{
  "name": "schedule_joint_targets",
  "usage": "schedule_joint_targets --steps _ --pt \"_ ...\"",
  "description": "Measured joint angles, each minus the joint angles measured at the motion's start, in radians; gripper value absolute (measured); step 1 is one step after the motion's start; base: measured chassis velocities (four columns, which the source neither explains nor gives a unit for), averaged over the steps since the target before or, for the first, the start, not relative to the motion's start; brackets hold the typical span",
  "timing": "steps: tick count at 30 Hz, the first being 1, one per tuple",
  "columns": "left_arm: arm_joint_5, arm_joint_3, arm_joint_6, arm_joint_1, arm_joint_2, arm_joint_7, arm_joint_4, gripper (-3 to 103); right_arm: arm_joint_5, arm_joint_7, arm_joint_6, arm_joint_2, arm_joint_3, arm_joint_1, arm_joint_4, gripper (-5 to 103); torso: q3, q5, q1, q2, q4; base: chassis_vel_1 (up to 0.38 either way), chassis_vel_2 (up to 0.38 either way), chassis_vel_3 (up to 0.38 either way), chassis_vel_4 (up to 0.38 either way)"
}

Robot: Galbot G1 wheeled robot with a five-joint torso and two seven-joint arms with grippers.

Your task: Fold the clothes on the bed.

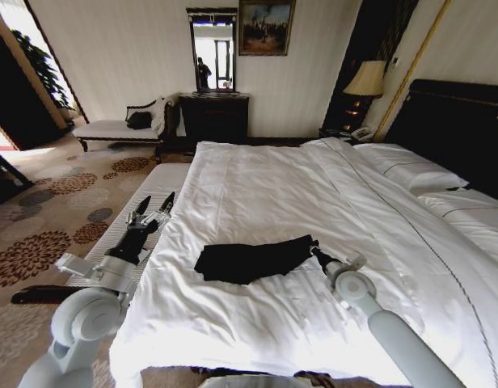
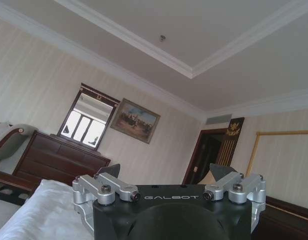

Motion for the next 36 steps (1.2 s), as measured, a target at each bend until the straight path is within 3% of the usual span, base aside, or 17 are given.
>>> schedule_joint_targets --steps 9,13,14,15,22,36 --pt "-0.003 -0.001 0.000 -0.008 0.000 -0.001 0.000 100 -0.048 -0.004 0.001 0.008 -0.024 0.012 0.013 7 0.000 0.0002 0.000 0.000 0.0001 0.000 0.000 0.000 0.000" --pt "-0.015 -0.022 0.000 -0.013 0.007 -0.002 -0.001 100 -0.132 -0.066 0.007 0.007 -0.078 0.048 0.080 7 0.000 -0.0001 0.000 0.000 0.0004 0.000 0.000 0.000 0.000" --pt "-0.018 -0.025 0.000 -0.013 0.008 -0.003 -0.002 100 -0.155 -0.087 0.008 0.003 -0.096 0.059 0.094 7 0.000 0.0000 0.000 0.000 0.0004 0.000 0.000 0.000 0.000" --pt "-0.019 -0.028 0.000 -0.013 0.005 -0.003 -0.004 100 -0.220 -0.133 0.007 -0.005 -0.186 0.116 0.120 7 0.000 -0.0002 0.000 0.000 0.0003 0.000 0.000 0.000 0.000" --pt "-0.015 -0.023 0.000 -0.013 -0.001 -0.003 0.001 100 -0.288 -0.143 0.005 0.013 -0.356 0.175 0.100 7 0.000 -0.0001 0.000 0.000 0.0001 0.000 0.000 0.000 0.000" --pt "-0.006 -0.019 0.001 -0.014 -0.001 -0.003 0.011 100 -0.393 -0.208 0.048 0.086 -0.583 0.298 -0.004 7 0.000 -0.0001 0.000 0.000 0.0002 0.000 0.000 0.000 0.000"
